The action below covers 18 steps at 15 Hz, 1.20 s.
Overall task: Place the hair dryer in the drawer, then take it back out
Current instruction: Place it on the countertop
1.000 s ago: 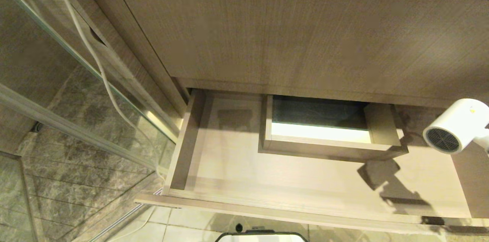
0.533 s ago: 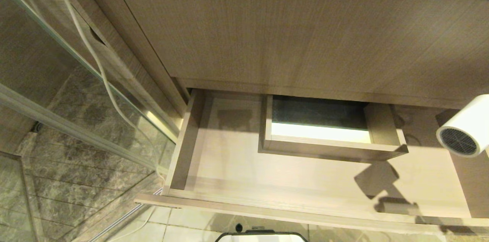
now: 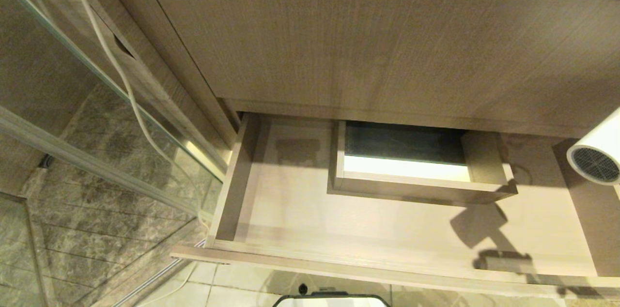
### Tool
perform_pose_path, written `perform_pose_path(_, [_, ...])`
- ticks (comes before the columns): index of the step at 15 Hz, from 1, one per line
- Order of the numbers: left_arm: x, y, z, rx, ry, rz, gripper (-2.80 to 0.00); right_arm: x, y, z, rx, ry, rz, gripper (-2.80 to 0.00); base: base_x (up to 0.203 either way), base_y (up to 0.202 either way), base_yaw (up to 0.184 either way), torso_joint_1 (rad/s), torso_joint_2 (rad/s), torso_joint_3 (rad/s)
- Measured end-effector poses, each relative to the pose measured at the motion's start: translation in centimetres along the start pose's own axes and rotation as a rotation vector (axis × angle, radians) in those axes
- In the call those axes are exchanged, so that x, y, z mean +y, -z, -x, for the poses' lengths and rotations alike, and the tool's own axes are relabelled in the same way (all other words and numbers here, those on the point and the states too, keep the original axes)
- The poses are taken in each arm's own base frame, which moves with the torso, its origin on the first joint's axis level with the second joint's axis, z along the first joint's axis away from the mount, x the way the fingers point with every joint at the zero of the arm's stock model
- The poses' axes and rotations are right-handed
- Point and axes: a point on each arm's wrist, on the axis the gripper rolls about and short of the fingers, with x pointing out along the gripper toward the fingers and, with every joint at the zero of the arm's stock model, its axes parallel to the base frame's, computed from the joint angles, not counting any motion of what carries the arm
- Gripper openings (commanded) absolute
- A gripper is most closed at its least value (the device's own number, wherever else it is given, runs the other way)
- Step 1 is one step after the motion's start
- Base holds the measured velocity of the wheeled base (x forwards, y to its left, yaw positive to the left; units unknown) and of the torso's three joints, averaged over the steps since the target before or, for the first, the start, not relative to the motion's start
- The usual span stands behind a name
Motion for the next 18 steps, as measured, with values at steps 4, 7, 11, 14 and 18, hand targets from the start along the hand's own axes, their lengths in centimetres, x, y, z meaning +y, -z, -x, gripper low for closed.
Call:
perform_pose_path(4, [0.0, 0.0, 0.0, 0.0, 0.0, 0.001, -2.8, 0.28, 0.04, 0.4, -0.004, 0.009, 0.003, -2.8, 0.0, 0.0, 0.0, 0.0, 0.0, 0.0])
perform_pose_path(7, [0.0, 0.0, 0.0, 0.0, 0.0, 0.0, -2.8, 0.41, 0.06, 0.59, -0.006, 0.014, 0.004, -2.8, 0.0, 0.0, 0.0, 0.112, -0.16, -0.046])
perform_pose_path(11, [0.0, 0.0, 0.0, 0.0, 0.0, 0.001, -2.8, 0.44, 0.04, 0.72, -0.008, 0.018, 0.004, -2.8, 0.0, 0.0, 0.0, 0.249, -0.46, -0.191])
perform_pose_path(14, [0.0, 0.0, 0.0, 0.0, 0.0, 0.001, -2.8, 0.56, 0.14, 0.74, -0.005, 0.017, 0.002, -2.8, 0.0, 0.0, 0.0, 0.084, -0.49, -0.213])
perform_pose_path(18, [0.0, 0.0, 0.0, 0.0, 0.0, 0.0, -2.8, 0.64, 0.09, 0.92, -0.011, 0.022, 0.006, -2.8, 0.0, 0.0, 0.0, 0.391, -0.5, -0.224])
